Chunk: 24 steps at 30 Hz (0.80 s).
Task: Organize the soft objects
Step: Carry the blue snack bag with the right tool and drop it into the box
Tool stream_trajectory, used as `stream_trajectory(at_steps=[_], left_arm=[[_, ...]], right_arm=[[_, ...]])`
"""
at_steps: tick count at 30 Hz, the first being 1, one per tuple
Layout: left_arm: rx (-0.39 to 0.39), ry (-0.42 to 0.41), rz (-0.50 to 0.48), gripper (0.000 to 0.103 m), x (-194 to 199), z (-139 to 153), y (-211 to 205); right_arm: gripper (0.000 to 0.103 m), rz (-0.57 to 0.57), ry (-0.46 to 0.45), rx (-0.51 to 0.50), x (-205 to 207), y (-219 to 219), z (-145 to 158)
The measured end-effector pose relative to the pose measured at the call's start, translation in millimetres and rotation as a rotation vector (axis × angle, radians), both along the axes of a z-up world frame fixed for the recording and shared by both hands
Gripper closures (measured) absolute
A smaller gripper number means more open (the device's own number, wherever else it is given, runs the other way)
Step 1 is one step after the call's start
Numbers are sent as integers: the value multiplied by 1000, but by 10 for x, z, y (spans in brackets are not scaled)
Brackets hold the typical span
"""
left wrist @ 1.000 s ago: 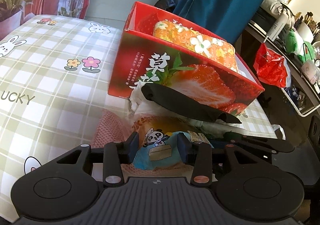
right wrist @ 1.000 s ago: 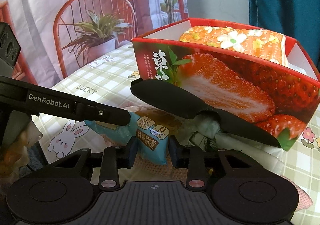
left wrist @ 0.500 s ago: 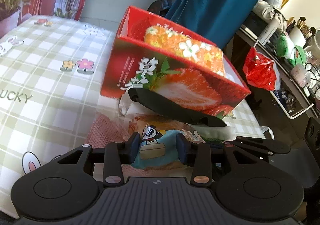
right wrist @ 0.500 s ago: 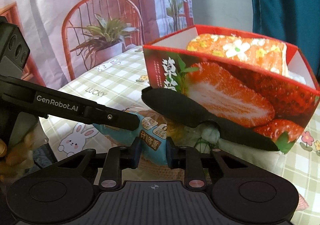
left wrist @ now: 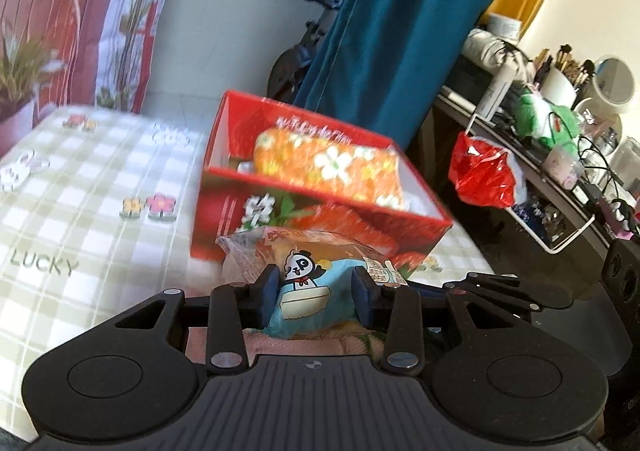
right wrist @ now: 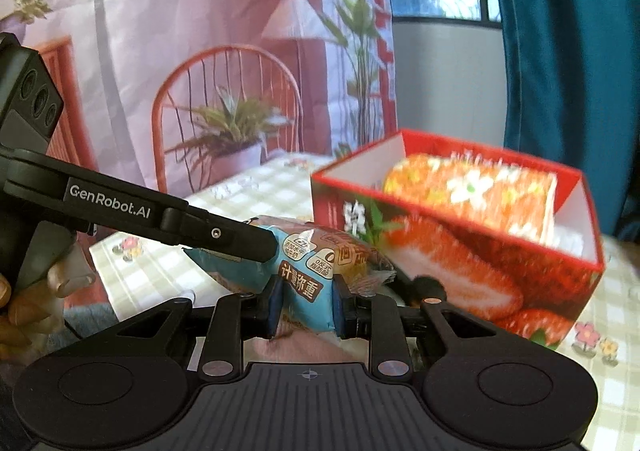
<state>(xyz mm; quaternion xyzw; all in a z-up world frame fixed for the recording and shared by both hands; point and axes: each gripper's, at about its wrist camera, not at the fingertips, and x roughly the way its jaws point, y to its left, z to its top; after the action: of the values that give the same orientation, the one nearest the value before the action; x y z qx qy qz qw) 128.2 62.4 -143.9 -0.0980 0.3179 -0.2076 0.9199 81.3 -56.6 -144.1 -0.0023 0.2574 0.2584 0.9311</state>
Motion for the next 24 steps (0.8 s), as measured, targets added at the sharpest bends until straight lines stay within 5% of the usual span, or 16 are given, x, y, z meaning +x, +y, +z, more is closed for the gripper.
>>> stream_trajectory(at_steps=[12, 24], left_arm=[[17, -94, -25, 62, 144, 295, -248], [0, -32, -86, 62, 983, 345, -627]], right_arm=[[80, -31, -141, -29, -14, -120, 345], [80, -99, -100, -12, 630, -527, 451]])
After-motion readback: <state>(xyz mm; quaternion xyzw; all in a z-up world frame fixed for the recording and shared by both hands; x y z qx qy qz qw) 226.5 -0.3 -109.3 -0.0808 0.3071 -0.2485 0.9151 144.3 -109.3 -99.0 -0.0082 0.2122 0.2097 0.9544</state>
